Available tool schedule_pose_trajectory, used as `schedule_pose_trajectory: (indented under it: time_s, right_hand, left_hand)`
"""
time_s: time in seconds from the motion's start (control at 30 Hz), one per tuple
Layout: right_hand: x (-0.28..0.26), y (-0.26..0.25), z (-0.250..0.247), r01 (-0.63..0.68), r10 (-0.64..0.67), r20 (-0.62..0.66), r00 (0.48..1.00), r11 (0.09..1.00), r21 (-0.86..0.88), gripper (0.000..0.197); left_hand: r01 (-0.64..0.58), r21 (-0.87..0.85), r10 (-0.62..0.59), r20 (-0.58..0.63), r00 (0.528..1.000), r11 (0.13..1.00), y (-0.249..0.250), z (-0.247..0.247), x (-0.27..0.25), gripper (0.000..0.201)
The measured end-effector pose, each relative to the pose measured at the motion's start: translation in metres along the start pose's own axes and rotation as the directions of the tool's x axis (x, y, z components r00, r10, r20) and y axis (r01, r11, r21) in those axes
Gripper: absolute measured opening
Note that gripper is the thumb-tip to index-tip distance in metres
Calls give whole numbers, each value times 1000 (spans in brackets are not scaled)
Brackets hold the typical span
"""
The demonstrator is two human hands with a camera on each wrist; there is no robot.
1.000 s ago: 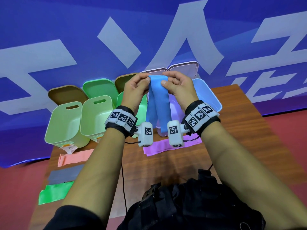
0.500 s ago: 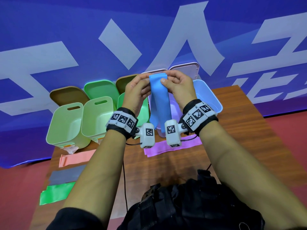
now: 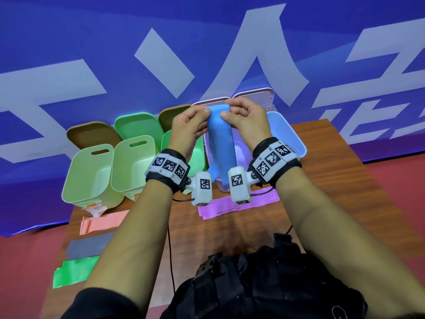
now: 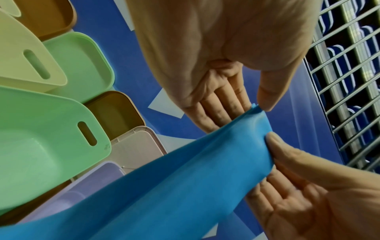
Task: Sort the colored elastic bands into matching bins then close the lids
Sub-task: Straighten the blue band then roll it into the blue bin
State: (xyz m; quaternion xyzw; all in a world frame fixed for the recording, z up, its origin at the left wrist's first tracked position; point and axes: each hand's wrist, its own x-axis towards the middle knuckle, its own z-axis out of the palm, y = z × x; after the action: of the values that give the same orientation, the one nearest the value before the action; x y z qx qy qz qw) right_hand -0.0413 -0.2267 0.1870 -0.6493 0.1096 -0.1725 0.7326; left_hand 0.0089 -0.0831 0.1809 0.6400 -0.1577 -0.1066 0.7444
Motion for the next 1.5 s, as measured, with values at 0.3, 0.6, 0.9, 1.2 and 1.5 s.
schedule_pose_trajectory:
  time_s: [0.3,0.6,0.9,1.2,1.5]
  right_hand:
    - [6,-4,1,90,-97,-72,993,991,-101,20]
    - [6,-11,0,141,-143,-33,989,988,-70,13]
    - [4,-8,1,155,-155,13,988,987,-34,14]
    - [-1,-6,5,165,-157,94,983,983,-83,11]
    - [-5,-7,5,159,-155,47,987,981,-109,11]
  left_hand:
    - [-21,-11,21,-11,1000,1000,8,4,3,22]
    - [-33,-35,33,-2,999,999,12,7,5,26]
    - [-85,-54,84,-12,996,995,10,7,6,25]
    - [-80,-3,80,9,997,997,1,8,4,24]
    - [35,8,-35,110,993,999,-20,3,-3,28]
